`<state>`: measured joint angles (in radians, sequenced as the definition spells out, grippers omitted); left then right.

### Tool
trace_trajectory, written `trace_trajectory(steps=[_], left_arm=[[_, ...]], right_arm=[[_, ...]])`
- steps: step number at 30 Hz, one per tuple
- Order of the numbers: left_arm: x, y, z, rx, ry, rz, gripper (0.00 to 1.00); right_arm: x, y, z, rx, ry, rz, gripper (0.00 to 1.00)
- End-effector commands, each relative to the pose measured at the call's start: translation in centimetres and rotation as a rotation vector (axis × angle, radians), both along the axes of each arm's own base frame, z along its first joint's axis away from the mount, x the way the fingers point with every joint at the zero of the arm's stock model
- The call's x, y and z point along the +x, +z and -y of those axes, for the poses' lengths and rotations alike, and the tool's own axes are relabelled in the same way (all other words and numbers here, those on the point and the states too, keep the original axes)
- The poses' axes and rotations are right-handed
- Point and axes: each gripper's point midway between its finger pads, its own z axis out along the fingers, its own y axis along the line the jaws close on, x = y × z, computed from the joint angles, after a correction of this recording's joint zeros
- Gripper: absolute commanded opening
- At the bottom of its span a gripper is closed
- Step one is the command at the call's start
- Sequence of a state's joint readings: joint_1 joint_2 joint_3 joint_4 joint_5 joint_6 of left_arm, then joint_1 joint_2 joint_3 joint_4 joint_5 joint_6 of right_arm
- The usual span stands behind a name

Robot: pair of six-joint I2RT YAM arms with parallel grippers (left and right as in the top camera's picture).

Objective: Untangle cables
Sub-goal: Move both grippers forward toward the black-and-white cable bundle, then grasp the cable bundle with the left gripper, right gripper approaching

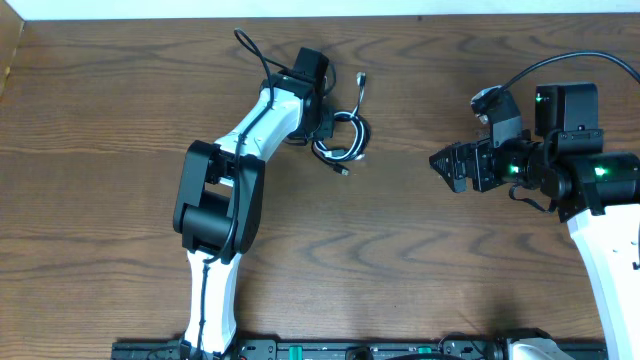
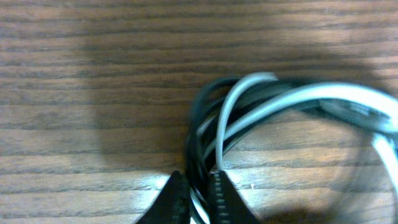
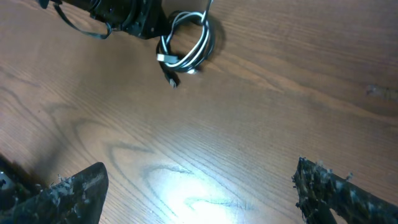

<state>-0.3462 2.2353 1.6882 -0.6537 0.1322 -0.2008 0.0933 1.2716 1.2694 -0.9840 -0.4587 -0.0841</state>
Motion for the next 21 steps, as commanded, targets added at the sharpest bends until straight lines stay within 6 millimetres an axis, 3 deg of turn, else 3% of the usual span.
trace_trajectory(steps=[1, 5, 10, 14, 17, 21], left_arm=[[-1.2, -1.7, 0.2, 0.006, -0.013, -0.06, 0.07], [-1.8, 1.4, 2.3, -0.124, -0.048, -0.063, 0.07], [-2.3, 8.9, 4.8, -0.309, -0.102, 0.018, 0.07], [-3.1, 13.4, 5.9, -0.413, -0.114, 0.057, 0.07], [-4.1, 15.3, 6.3, -0.462, -0.138, 0.056, 0.07], [-5.5, 16.1, 7.1, -0.514, -0.21, 0.028, 0.07]], right_arm=[[0.3, 0.7, 0.0, 0.014, 0.0, 0.009, 0.93], [0.3, 0.5, -0.1, 0.021, -0.011, -0.004, 0.93], [0.8, 0.0, -0.1, 0.035, -0.033, -0.03, 0.92], [1.4, -0.8, -0.2, 0.059, -0.079, -0.075, 0.86], [2.2, -1.7, -0.2, 0.079, -0.119, -0.119, 0.82], [2.9, -3.1, -0.6, 0.099, -0.138, -0.173, 0.8]])
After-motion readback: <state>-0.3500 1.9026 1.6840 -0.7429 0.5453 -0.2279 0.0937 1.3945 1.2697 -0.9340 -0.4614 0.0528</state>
